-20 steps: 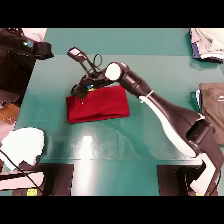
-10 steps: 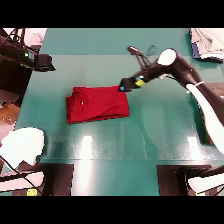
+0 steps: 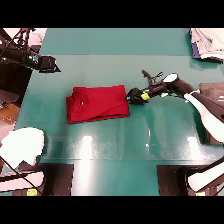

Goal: Fold the shirts.

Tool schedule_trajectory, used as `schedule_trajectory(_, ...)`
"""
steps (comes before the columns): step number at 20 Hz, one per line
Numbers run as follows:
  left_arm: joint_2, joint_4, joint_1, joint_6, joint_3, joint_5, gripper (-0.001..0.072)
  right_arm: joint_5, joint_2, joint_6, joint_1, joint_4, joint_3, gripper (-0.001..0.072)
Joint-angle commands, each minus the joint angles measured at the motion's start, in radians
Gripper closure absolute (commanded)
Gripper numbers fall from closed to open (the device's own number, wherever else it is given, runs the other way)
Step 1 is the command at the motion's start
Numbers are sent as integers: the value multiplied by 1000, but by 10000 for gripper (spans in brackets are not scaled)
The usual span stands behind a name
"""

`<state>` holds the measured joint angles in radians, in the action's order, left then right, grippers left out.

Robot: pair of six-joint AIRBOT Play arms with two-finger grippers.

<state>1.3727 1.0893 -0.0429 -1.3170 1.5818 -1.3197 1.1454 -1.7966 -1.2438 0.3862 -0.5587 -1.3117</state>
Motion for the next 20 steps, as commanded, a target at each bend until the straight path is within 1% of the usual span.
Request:
schedule_trajectory(1, 0, -6, 0, 9, -1, 2, 683, -33, -100, 18, 72, 77, -91, 134)
schedule_trajectory(3, 0, -6, 0, 9, -1, -1, 683, -40, -146, 17, 116, 95, -152, 138)
schedule_trajectory(4, 0, -6, 0, 9, -1, -2, 684, -47, -161, 17, 132, 97, -173, 182)
schedule_trajectory(5, 0, -6, 0, 9, -1, -5, 684, -53, -174, 18, 145, 95, -193, 344)
schedule_trajectory(6, 0, -6, 0, 9, -1, -8, 684, -59, -179, 19, 155, 95, -206, 486)
schedule_trajectory(7, 0, -6, 0, 8, -1, -11, 684, -71, -178, 28, 161, 93, -212, 676)
schedule_trajectory(8, 0, -6, 0, 8, -1, -19, 684, -70, -178, 43, 163, 93, -223, 695)
schedule_trajectory(10, 0, -21, 0, 8, -1, -35, 684, -40, -167, 45, 150, 91, -250, 698)
schedule_trajectory(12, 0, -42, 0, 9, -1, -45, 684, -34, -109, 44, 117, 67, -251, 698)
schedule_trajectory(16, 0, -72, 0, 8, -1, -64, 684, -58, 118, -3, -27, -121, -193, 699)
schedule_trajectory(18, 0, -81, 0, 8, -1, -63, 684, -57, 245, -35, -149, -188, -108, 698)
schedule_trajectory(20, 0, -82, 4, 7, -1, -61, 684, -59, 359, -39, -296, -233, -18, 698)
